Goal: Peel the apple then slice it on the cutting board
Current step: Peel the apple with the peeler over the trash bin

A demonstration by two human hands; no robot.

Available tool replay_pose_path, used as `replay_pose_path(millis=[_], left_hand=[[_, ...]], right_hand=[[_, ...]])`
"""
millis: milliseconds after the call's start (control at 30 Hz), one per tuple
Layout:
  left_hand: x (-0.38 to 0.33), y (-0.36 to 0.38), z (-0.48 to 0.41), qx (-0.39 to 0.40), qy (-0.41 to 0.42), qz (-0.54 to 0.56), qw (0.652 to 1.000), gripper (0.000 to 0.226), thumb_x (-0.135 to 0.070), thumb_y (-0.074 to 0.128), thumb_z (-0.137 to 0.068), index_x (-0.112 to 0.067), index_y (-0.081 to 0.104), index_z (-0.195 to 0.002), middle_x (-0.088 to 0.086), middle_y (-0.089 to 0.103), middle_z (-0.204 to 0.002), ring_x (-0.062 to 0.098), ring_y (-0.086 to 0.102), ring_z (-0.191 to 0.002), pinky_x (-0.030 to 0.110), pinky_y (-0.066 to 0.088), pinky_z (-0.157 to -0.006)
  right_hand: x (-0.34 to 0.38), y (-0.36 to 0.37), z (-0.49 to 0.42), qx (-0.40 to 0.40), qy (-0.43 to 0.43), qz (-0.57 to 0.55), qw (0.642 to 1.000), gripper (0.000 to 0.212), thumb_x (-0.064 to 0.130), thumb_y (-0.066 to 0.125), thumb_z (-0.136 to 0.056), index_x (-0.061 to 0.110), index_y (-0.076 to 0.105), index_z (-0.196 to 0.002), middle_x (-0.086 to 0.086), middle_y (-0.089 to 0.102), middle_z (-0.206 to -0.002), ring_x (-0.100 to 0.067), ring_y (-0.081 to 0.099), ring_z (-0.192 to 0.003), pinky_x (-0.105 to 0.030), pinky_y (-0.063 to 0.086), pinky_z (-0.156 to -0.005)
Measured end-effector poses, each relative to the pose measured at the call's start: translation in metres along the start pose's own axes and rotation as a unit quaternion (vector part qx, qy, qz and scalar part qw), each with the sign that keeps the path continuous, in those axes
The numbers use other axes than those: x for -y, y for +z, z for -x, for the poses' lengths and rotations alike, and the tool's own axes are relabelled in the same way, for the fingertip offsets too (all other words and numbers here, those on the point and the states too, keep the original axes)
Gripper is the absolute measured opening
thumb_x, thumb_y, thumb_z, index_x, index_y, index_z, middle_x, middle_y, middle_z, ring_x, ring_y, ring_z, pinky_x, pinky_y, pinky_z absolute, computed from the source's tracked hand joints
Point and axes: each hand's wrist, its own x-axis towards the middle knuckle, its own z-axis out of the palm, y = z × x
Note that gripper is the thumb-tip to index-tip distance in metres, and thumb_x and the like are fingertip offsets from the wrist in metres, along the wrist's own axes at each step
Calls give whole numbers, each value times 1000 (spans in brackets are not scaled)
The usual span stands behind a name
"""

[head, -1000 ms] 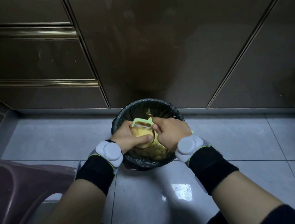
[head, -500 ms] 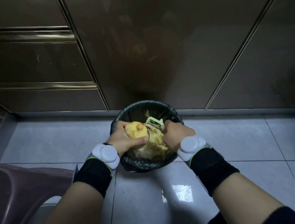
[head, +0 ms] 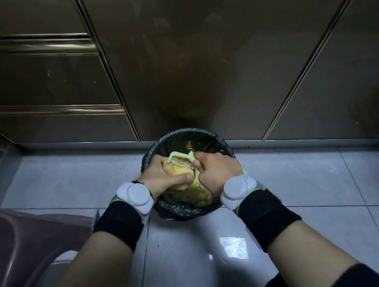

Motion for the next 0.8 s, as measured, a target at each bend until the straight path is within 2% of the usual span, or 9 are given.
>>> replay_pose_path(millis=[167,300,367,433,567,667,733,800], left_hand=[[7,1,5,14,-45,46,998,97,-47,98,-29,-20,46,-107,14,62,-116,29,66,-106,56,57,-81],[-3,9,12,25,-40,64,997,84,-32,93,-37,-19,45,-105,13,58,-116,26,64,-103,51,59,-76],[-9,11,13,41,-37,117,992,78,-23,91,-43,-18,45,-106,12,56,-119,26,62,-106,51,59,-74],[-13,11,13,52,-46,176,982,78,-17,90,-46,-17,46,-110,13,54,-123,30,61,-112,57,56,-78],[-12,9,11,45,-38,208,976,70,-4,88,-59,-18,49,-114,13,50,-132,31,59,-115,53,58,-78],[-13,6,9,38,-36,272,961,68,0,79,-66,-20,47,-123,9,43,-135,35,53,-120,56,56,-80],[-13,7,9,34,-28,247,968,69,-3,82,-62,-21,49,-120,10,46,-133,33,55,-119,54,57,-81],[-10,8,8,21,-21,185,982,79,-12,93,-53,-22,50,-119,10,53,-128,30,58,-116,53,57,-82]], right_hand=[[5,9,0,31,53,-40,997,21,31,37,-95,28,57,-102,-5,66,-103,-32,60,-93,-34,41,-72],[-4,17,-5,73,117,-51,989,24,28,45,-89,26,62,-106,-3,67,-107,-29,63,-96,-30,43,-72],[-16,23,-8,118,145,-36,982,28,29,47,-87,25,64,-109,-3,67,-111,-27,64,-96,-29,44,-72],[-25,25,-10,127,153,-32,980,28,26,47,-88,23,65,-110,-4,68,-109,-26,64,-91,-28,43,-72],[-28,22,-10,104,145,-31,984,29,26,43,-94,17,55,-118,-7,66,-111,-28,62,-93,-28,40,-70],[-26,14,-8,36,108,-62,992,25,35,35,-100,15,45,-111,-12,65,-106,-34,61,-93,-35,43,-71],[-24,7,-7,-13,71,-127,989,25,41,34,-101,16,41,-103,-12,64,-100,-35,60,-92,-39,46,-74],[-20,3,-6,-27,25,-185,982,23,42,43,-98,20,40,-97,-6,63,-89,-33,59,-87,-40,48,-75]])
